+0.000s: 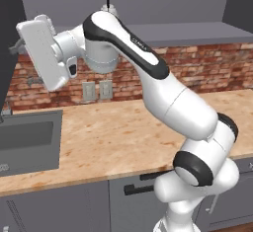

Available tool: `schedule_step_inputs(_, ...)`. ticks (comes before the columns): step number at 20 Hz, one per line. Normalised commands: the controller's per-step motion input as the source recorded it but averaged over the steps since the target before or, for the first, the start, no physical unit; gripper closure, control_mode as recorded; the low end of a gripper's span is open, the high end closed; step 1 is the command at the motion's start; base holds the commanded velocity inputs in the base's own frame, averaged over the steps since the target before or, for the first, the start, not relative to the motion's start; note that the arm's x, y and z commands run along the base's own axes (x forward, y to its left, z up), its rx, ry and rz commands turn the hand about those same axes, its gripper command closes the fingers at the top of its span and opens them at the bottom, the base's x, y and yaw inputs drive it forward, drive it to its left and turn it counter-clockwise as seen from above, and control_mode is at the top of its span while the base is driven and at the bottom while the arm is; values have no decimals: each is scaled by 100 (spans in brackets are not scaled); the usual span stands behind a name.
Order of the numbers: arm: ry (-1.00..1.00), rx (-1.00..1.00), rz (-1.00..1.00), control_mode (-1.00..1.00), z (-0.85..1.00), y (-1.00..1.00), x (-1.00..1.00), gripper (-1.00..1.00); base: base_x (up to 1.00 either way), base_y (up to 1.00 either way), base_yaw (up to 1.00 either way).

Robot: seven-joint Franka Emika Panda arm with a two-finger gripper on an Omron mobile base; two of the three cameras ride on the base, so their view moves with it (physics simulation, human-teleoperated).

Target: Open the cabinet, pick the kettle from the cabinet, and place it in the sink.

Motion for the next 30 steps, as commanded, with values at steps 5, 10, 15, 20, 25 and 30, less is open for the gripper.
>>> schedule_step_inputs(5,-8,0,0,-100,8,-65,-19,-100,0,0,0)
schedule_step_inputs(10,-15,-2,0,-100,4,-66,-26,-100,0,0,0)
schedule_step_inputs(15,-21,-2,0,-100,0,-65,-28,-100,0,0,0)
schedule_step_inputs(20,-21,-5,0,-100,3,-63,-24,-100,0,0,0)
schedule_step_inputs(25,-23,-6,-4,-100,3,-56,-18,-100,0,0,0)
schedule_step_inputs(30,-27,-6,-14,-100,0,-49,-21,-100,0,0,0)
